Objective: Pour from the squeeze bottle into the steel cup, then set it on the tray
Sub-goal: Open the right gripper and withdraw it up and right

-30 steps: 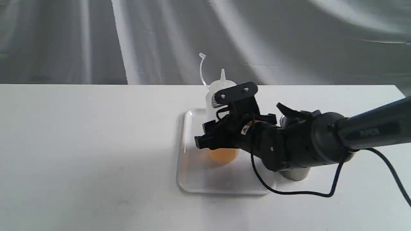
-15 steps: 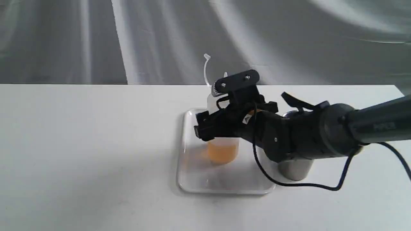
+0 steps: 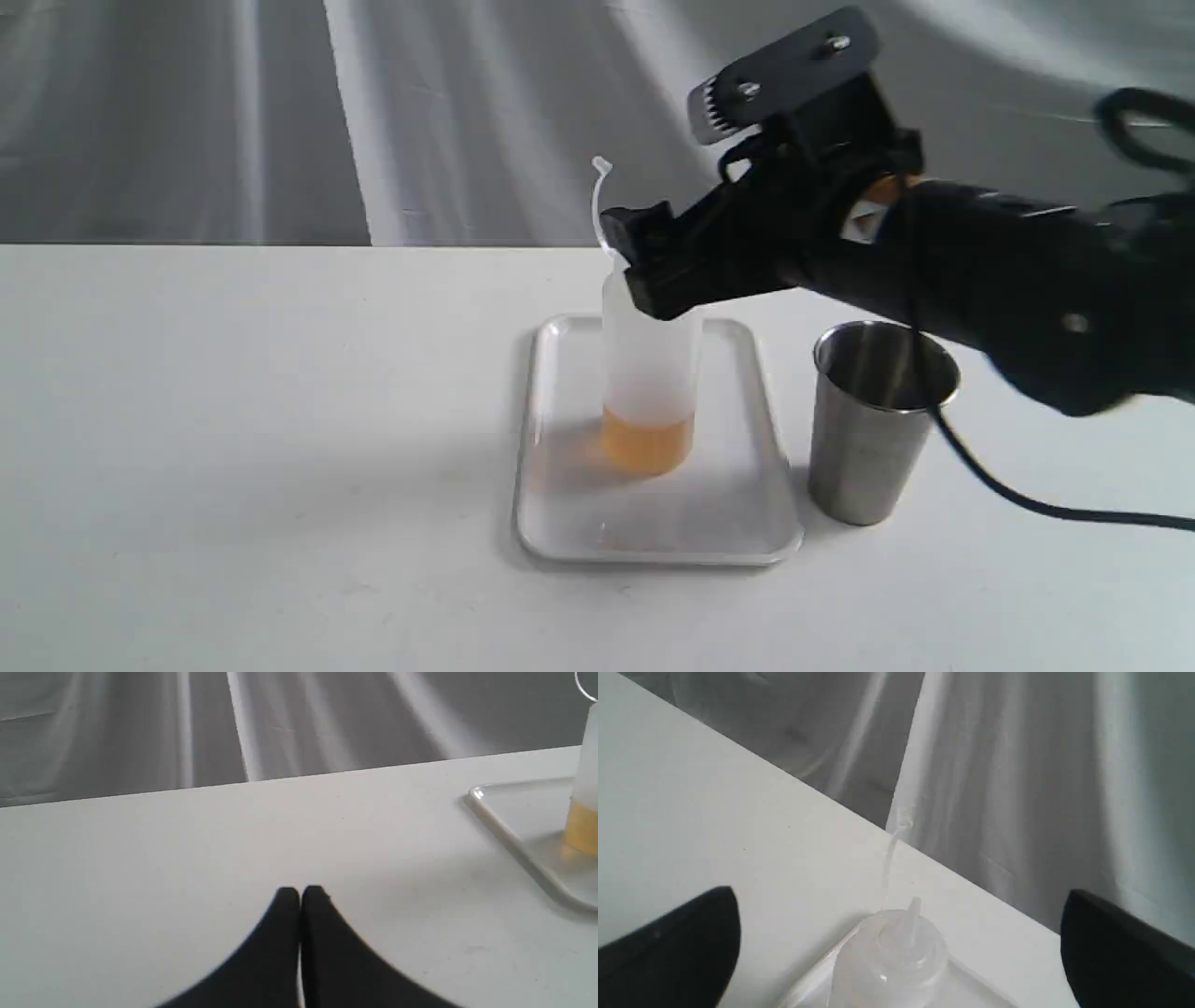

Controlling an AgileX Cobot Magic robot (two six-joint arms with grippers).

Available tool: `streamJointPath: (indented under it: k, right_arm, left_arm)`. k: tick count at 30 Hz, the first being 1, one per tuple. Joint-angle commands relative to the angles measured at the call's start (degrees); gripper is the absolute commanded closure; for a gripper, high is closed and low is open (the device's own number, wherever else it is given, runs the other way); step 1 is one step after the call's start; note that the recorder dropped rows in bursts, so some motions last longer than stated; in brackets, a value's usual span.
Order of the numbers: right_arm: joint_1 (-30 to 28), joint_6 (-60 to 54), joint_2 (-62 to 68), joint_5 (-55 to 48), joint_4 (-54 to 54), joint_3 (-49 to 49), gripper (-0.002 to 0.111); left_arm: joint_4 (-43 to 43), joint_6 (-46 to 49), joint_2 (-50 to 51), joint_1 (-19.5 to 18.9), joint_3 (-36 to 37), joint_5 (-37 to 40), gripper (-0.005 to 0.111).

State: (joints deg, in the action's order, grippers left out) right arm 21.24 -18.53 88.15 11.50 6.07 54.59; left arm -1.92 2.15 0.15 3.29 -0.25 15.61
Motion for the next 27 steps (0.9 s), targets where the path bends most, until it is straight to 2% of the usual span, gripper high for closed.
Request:
streamJointPath:
  k: [1,3,5,11,15,24,27]
  right_arm:
    - [-0.02,2.72,-10.4,-3.24,-4.62,-5.2,0.018]
    - [-0.02,5.89,-16.11,-5.86,-7.24,-8.71,0.021]
    - [-0.02,7.96,-22.43,-9.62,-8.29,-11.97,0.03]
    - [-0.02,15.65,-38.17,-13.7,-8.48,-21.55,0.074]
    - [-0.02,19.85,-45.66,-13.7,-8.38,-26.52,0.108]
    - [-0.02,20.7,-51.49,-13.03,-8.06,-30.97,0.108]
    - [-0.02,20.7,-51.49,-8.57,-8.18,-33.34,0.108]
  left_arm:
    - [0.04,-0.17,-0.15,0.33,0.25,-0.39,0.107]
    - [0.04,-0.17,-0.15,0.33,0.25,-0.39,0.107]
    - [0.04,-0.17,-0.15,0.33,0.25,-0.39,0.107]
    - [0.04,-0.17,-0.15,0.33,0.25,-0.39,0.107]
    - [0.04,-0.28,-0.15,0.33,0.25,-0.39,0.107]
    - [0.04,-0.11,-0.15,0.33,0.25,-0.39,0.107]
    - [0.04,-0.11,-0.15,0.33,0.25,-0.39,0.107]
